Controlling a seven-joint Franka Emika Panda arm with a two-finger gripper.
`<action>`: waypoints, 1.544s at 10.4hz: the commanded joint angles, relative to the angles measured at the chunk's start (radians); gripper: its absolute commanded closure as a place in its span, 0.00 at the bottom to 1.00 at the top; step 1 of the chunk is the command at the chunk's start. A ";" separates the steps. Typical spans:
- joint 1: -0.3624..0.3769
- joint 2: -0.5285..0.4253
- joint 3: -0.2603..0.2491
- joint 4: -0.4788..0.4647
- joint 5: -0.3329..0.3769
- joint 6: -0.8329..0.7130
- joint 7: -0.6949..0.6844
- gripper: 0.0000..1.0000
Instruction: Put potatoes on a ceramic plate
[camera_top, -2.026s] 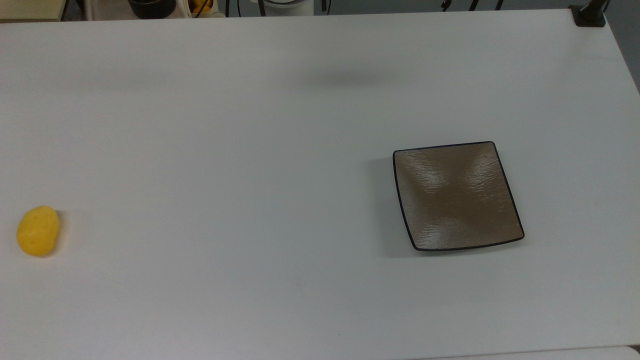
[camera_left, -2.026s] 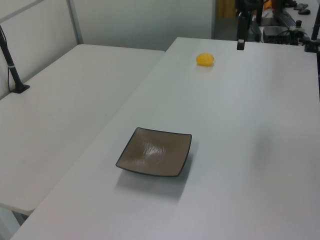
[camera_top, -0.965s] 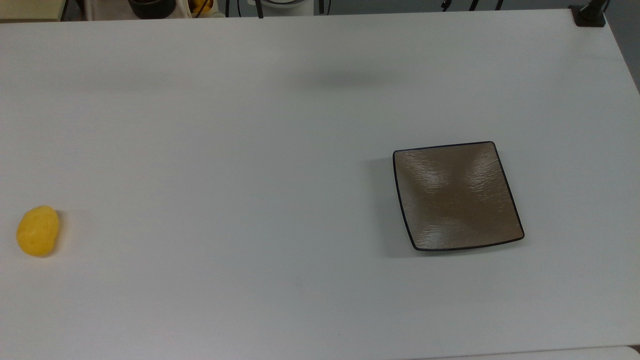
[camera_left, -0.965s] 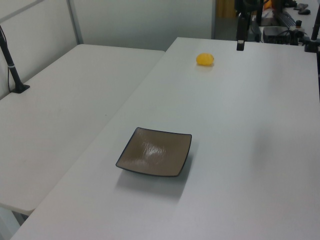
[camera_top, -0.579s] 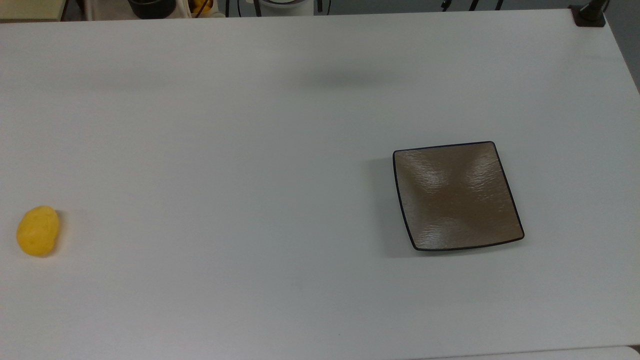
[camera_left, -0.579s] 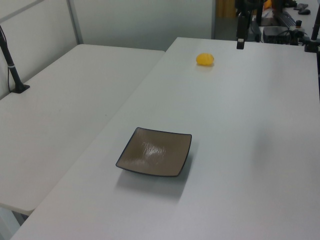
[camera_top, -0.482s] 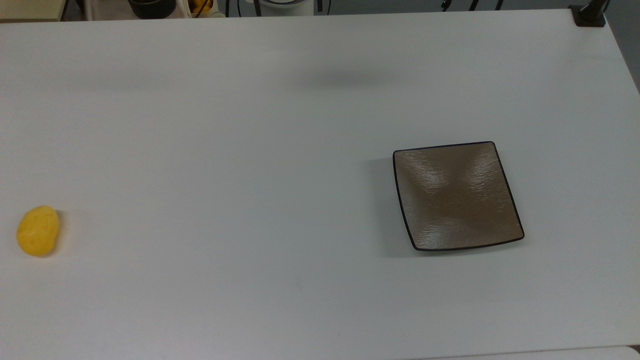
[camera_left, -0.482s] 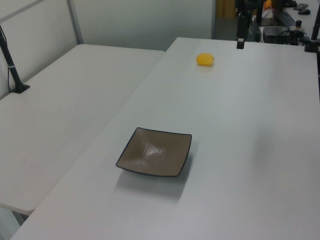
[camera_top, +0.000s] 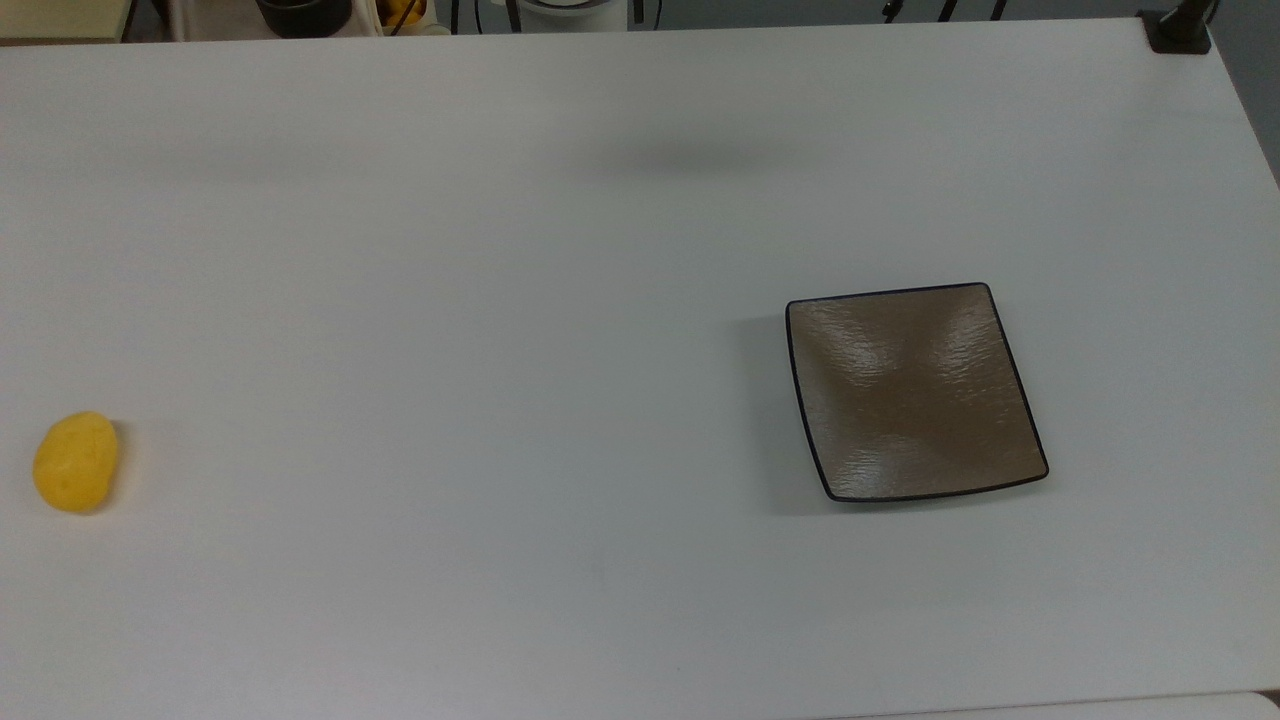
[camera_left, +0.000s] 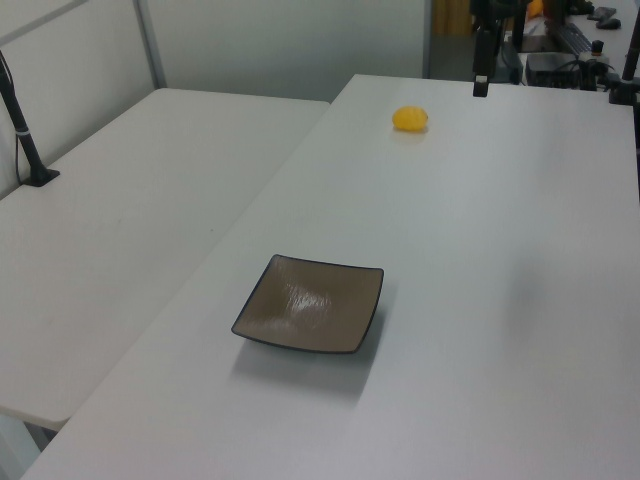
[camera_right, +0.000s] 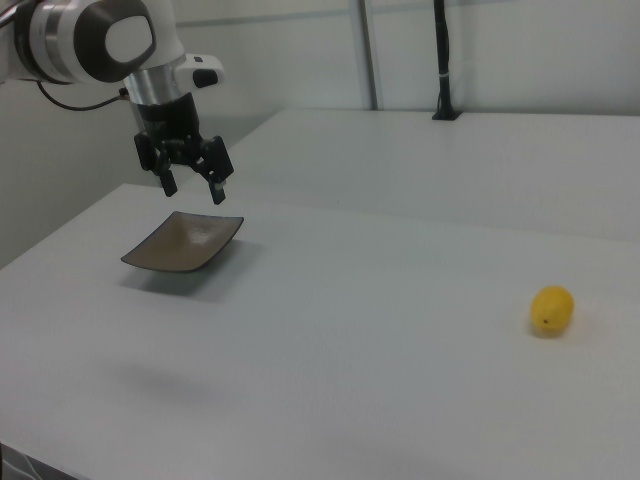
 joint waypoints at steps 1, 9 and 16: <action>-0.031 -0.001 -0.006 -0.006 -0.010 0.016 -0.109 0.00; -0.102 0.133 -0.127 0.014 -0.035 0.270 -0.241 0.00; -0.292 0.460 -0.159 0.281 -0.021 0.545 -0.254 0.00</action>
